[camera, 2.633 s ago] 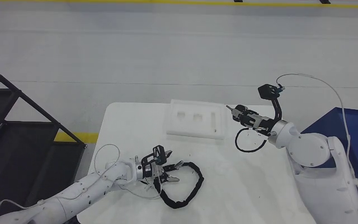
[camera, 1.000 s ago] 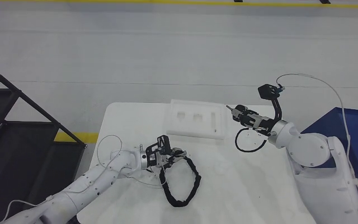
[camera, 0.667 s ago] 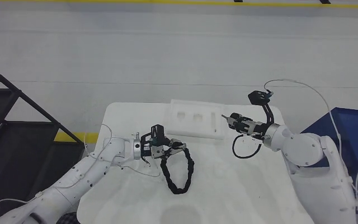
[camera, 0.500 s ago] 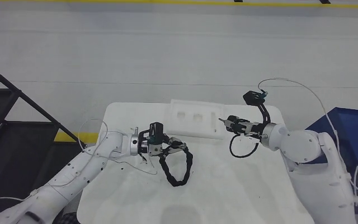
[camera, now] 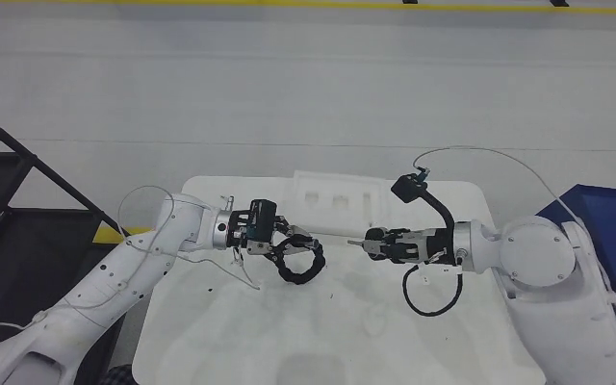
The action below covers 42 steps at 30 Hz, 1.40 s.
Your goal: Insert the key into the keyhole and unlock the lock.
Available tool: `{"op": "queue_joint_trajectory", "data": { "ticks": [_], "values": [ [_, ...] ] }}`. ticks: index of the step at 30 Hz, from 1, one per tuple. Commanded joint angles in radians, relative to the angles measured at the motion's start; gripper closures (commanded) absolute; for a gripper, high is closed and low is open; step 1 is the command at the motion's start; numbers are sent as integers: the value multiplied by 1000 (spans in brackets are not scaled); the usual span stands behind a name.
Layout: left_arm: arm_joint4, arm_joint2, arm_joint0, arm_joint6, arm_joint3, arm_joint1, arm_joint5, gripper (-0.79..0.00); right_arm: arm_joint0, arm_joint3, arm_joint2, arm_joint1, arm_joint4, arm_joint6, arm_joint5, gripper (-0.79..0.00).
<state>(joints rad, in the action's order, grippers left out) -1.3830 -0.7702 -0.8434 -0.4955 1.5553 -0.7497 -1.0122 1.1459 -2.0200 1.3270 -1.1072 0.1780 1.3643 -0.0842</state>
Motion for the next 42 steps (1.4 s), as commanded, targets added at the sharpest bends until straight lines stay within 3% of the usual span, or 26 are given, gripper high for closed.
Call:
{"op": "queue_joint_trajectory", "data": {
  "ticks": [1, 21, 27, 33, 42],
  "values": [
    [5, 5, 14, -30, -8, 3, 0, 0, -4, 9, -5, 1, -15, -5, 0, 0],
    [7, 5, 12, -28, -7, 3, 6, 0, 8, 10, -12, 2, -16, -32, 1, 0],
    [-51, -2, 34, 11, 35, -7, 14, 0, -21, -40, -44, 10, -4, 35, -13, 0],
    [-227, 55, 104, -171, -2, -42, 57, 0, -52, -112, -63, 19, 46, 68, -30, 0],
    [-442, 172, 205, -468, -154, -101, 169, 0, -51, -208, -78, 33, 169, 44, -69, 0]
  ]
}}
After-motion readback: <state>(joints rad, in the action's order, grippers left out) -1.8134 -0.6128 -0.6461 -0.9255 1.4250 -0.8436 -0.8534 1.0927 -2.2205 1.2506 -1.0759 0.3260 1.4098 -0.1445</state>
